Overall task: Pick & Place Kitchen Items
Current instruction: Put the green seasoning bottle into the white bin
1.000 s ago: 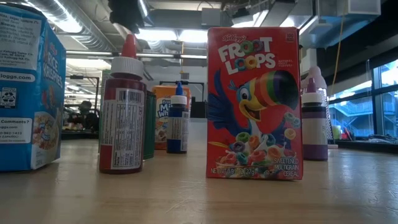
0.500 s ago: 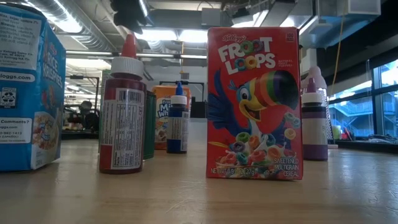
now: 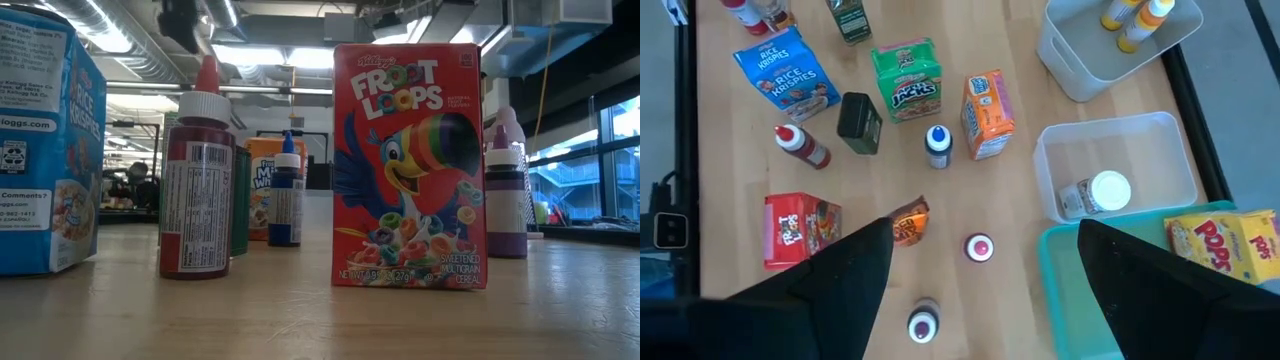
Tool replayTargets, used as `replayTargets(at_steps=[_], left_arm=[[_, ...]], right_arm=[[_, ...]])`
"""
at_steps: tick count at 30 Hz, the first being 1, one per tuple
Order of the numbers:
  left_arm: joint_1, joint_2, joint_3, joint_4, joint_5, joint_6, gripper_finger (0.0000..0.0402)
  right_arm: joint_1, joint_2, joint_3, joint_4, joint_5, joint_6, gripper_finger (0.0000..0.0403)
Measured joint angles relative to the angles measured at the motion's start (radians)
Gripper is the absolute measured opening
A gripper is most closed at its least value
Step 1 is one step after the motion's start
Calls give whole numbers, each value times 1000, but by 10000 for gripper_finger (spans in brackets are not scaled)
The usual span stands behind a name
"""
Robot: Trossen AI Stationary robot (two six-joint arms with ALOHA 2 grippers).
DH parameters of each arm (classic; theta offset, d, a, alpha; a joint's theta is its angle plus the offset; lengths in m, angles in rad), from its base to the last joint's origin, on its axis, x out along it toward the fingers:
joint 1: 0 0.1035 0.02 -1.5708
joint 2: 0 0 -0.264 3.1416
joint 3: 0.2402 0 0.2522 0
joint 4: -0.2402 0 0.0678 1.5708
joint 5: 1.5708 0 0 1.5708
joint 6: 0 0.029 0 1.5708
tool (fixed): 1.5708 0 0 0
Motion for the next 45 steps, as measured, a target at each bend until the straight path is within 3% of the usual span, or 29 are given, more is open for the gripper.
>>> replayTargets(at_steps=[3,13,22,26,31,36,39,45], left_arm=[[-114,-37,0,-56,-42,-56,346],[-533,-160,0,-123,-347,-385,345],[-847,-141,-6,-167,-392,-521,345],[-985,-136,-87,-164,-436,-568,345],[-1099,-135,-272,-131,-446,-654,345],[-1176,-134,-434,46,-417,-696,345],[-1206,-134,-495,132,-384,-717,345],[-1238,-131,-571,190,-420,-813,345]], right_arm=[[8,0,0,0,0,19,321],[44,0,0,20,17,93,321],[92,9,-1,62,64,148,321],[123,26,-1,75,91,168,321],[147,62,-1,75,94,174,321],[148,96,-1,81,90,175,321],[148,111,-1,78,90,175,321],[148,138,-1,79,86,175,321]])
